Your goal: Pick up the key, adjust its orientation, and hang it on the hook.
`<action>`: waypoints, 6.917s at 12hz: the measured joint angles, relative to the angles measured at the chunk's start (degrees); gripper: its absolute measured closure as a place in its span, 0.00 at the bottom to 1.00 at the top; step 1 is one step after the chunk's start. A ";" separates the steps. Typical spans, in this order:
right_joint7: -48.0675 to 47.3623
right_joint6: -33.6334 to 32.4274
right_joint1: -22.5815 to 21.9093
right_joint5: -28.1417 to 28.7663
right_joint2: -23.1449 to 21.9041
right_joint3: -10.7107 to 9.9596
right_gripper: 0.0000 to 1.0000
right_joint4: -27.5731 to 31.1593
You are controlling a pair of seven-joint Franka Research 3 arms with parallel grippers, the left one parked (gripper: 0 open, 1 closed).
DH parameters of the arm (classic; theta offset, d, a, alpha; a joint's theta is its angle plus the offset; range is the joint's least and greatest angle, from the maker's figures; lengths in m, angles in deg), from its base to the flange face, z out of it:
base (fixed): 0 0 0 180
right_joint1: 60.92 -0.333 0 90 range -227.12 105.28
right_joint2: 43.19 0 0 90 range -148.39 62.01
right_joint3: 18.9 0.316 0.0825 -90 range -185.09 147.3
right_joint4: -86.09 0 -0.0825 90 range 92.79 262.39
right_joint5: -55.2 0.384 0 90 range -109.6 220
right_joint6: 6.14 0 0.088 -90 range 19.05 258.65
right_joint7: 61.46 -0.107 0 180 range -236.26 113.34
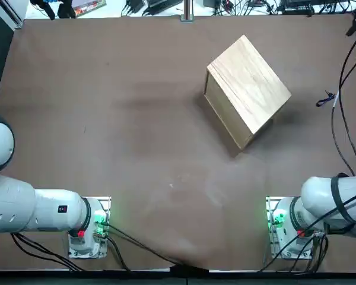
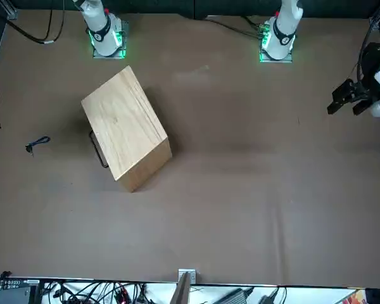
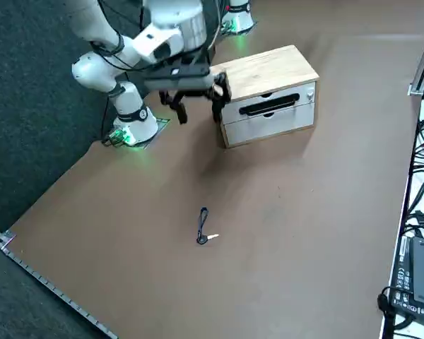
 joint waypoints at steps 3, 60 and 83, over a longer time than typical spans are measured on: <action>-0.07 10.78 3.95 -0.02 0.34 -0.04 0.00 8.06; 0.37 43.38 8.94 -0.01 13.95 3.80 0.82 25.27; 30.48 18.99 3.51 -0.01 6.67 4.10 0.97 13.00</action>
